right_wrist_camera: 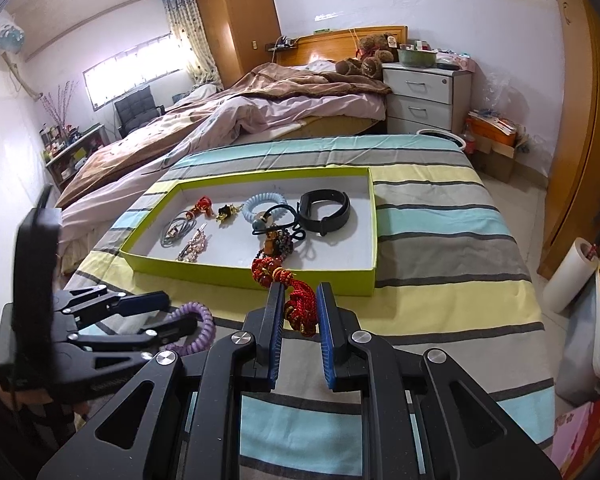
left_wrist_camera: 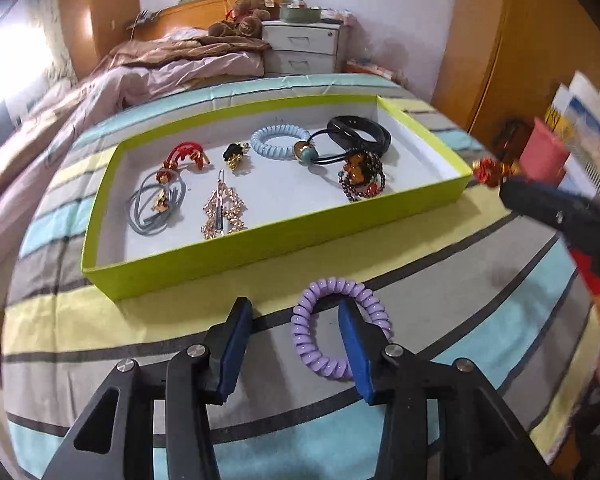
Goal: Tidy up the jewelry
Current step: 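Carry the purple coil tie and red charm into the green box and open both tools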
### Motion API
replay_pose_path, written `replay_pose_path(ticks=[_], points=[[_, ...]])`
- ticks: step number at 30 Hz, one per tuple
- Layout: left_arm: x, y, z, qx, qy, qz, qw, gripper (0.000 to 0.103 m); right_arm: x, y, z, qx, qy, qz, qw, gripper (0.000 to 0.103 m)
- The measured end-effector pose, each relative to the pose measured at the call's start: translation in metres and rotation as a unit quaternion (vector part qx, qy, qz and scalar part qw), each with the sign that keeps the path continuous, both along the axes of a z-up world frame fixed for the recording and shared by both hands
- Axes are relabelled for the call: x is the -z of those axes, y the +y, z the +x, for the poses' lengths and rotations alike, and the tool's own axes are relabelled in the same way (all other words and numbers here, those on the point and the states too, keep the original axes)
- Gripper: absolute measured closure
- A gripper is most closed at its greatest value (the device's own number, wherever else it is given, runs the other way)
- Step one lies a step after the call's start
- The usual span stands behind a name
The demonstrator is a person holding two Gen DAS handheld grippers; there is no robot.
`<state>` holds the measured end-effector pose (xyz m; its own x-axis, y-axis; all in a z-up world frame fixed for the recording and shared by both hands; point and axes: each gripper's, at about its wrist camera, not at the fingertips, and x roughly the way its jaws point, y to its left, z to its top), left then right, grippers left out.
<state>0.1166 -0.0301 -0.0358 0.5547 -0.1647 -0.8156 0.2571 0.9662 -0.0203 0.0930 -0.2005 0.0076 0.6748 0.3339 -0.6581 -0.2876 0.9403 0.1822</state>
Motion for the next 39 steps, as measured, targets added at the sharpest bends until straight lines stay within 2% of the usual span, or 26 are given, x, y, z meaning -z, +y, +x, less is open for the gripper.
replay_pose_path(ticks=[1, 3, 4, 5, 10, 18, 24, 30, 39], points=[[0.000, -0.002, 0.000, 0.001, -0.003, 0.005, 1.0000, 0.060, -0.001, 0.000, 0.000, 0.000, -0.001, 0.000, 1.000, 0.086], [0.000, -0.003, 0.000, 0.005, -0.006, 0.007, 0.9999, 0.075, -0.001, 0.000, 0.000, 0.000, -0.001, 0.001, 1.000, 0.086], [-0.001, -0.003, 0.001, 0.002, -0.009, 0.014, 0.9999, 0.088, -0.001, 0.000, 0.000, 0.000, -0.002, 0.001, 1.000, 0.086], [-0.001, 0.000, 0.001, -0.003, -0.010, 0.014, 0.9998, 0.093, -0.001, 0.000, 0.001, 0.000, -0.001, 0.000, 1.000, 0.086], [-0.007, 0.010, 0.001, -0.002, -0.010, -0.019, 0.9998, 0.094, -0.001, -0.001, 0.002, 0.002, 0.001, -0.001, 1.000, 0.086], [-0.043, 0.018, 0.001, 0.006, -0.042, -0.054, 0.9976, 0.094, -0.009, -0.003, 0.011, 0.009, -0.005, -0.001, 1.000, 0.086], [-0.062, 0.026, 0.029, -0.004, -0.051, -0.071, 0.9962, 0.094, -0.010, -0.002, 0.030, 0.009, 0.002, -0.010, 1.000, 0.086], [-0.060, 0.026, 0.061, -0.008, -0.042, -0.074, 0.9963, 0.094, -0.002, 0.006, 0.058, 0.004, 0.024, -0.037, 0.999, 0.086], [-0.031, 0.023, 0.094, -0.016, -0.004, -0.079, 0.9967, 0.094, 0.020, 0.012, 0.084, -0.004, 0.063, -0.077, 0.995, 0.086]])
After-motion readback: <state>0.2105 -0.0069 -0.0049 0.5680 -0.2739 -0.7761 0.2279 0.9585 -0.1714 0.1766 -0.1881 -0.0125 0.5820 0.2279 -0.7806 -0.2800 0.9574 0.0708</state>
